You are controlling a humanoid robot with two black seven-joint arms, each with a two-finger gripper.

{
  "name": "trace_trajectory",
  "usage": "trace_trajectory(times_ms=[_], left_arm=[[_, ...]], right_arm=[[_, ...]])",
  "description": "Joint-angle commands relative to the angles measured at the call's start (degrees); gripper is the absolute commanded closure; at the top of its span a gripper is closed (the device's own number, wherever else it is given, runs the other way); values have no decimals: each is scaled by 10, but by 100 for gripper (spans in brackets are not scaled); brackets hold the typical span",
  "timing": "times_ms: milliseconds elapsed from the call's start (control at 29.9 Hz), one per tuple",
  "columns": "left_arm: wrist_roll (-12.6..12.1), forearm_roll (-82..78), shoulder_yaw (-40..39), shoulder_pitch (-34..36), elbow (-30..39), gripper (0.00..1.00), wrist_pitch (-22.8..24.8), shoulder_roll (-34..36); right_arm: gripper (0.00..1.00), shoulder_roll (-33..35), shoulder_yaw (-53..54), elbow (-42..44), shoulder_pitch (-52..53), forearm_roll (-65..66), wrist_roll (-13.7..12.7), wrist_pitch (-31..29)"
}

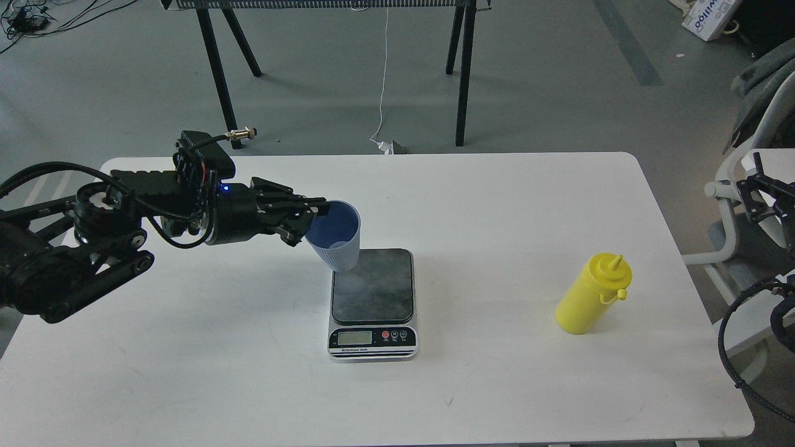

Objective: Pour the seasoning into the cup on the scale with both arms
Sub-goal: 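Lift the blue cup and carry it over the scale, then set the cup on the scale, release, and retract the left arm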

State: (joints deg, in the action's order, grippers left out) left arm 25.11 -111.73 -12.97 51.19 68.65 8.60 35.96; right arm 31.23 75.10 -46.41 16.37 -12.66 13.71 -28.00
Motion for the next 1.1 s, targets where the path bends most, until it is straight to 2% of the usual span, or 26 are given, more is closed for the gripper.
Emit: trace_trajectory(times_ms=[0, 67, 200, 568, 635, 701, 802, 902, 1002, 1069], left_arm=[[-18, 0, 26, -7, -4, 93, 0, -33], [-31, 0, 27, -6, -10, 92, 0, -41], [-33, 1, 26, -1, -29, 91, 0, -55], [-38, 1, 26, -4, -29, 87, 1, -57], [-38, 2, 26, -4, -29, 85, 2, -57], [-38, 3, 26, -4, -29, 77, 2, -56], [-38, 5, 26, -5, -29, 75, 1, -55], [-36, 7, 25, -5, -28, 64, -1, -55], [-30, 24, 15, -4, -26, 35, -12, -52], [-28, 75, 1, -3, -23, 29, -20, -48]], right_arm=[[1, 3, 2, 0, -1, 0, 0, 0], [1, 5, 2, 0, -1, 0, 0, 0], [1, 5, 2, 0, -1, 0, 0, 0], [1, 5, 2, 0, -5, 0, 0, 0], [1, 5, 2, 0, -5, 0, 0, 0], [1, 5, 2, 0, -5, 0, 0, 0], [1, 5, 2, 0, -5, 0, 0, 0], [1, 5, 2, 0, -5, 0, 0, 0], [1, 5, 2, 0, -5, 0, 0, 0], [1, 5, 2, 0, -9, 0, 0, 0]])
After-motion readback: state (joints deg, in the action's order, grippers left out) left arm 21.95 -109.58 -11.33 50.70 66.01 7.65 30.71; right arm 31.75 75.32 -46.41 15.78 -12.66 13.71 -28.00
